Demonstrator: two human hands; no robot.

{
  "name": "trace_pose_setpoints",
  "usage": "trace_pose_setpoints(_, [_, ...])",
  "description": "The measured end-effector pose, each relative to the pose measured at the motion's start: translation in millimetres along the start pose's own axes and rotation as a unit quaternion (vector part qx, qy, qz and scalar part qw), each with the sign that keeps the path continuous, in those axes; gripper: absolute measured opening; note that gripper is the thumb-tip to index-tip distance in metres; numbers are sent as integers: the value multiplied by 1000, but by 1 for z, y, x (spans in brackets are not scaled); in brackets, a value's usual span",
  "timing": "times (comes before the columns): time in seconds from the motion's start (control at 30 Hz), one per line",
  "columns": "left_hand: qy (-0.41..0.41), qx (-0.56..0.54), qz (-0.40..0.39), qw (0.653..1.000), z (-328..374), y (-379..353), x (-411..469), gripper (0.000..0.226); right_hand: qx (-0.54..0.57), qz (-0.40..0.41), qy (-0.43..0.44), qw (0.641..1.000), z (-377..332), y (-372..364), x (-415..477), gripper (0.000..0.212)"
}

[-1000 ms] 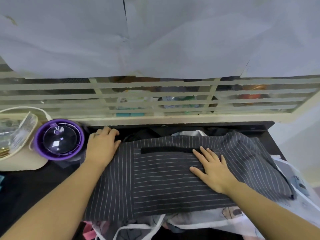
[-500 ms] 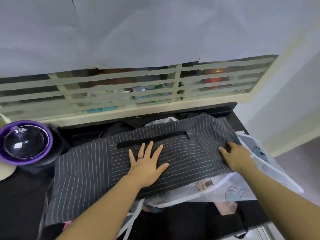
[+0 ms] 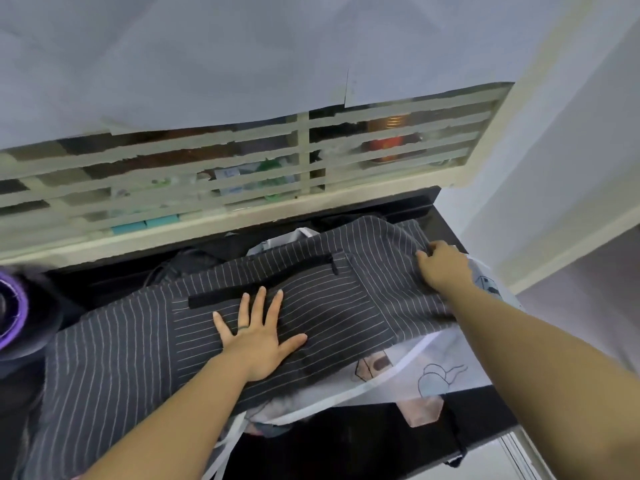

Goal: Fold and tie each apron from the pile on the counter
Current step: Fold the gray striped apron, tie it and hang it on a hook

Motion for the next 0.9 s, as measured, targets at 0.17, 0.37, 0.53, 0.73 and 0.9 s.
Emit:
trace_pose_setpoints(0.17, [4,11,-7,1000,0,-3,2,87,42,-38,-38,998,-14,-12,24,59])
trace_pose_setpoints(0.37, [8,15,-13,1000,-1,-6,5,87,233,-170,-147,946,-18,-32,24,81])
trace_pose_setpoints(0.53, [11,10,-15,1000,-1,-7,4,87,500,-181,-139,835,-45,-29,24,30])
trace_pose_setpoints(0.73, [12,9,-12,1000,-1,-7,4,87,515,48,-67,854,-25,25,31,11])
trace_pose_setpoints(0.9, [11,9,-5,1000,-1,-7,4,86,395,86,-37,914,-27,33,28,39])
Point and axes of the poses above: each hand's wrist, its own x-axis towards the middle knuckle, its own y-axis out of the back of the hand, z = x × y, the point moved 10 cm from there along x, towards the middle knuckle, and after that the axes turned 4 degrees about z, right-handed, at the moved point
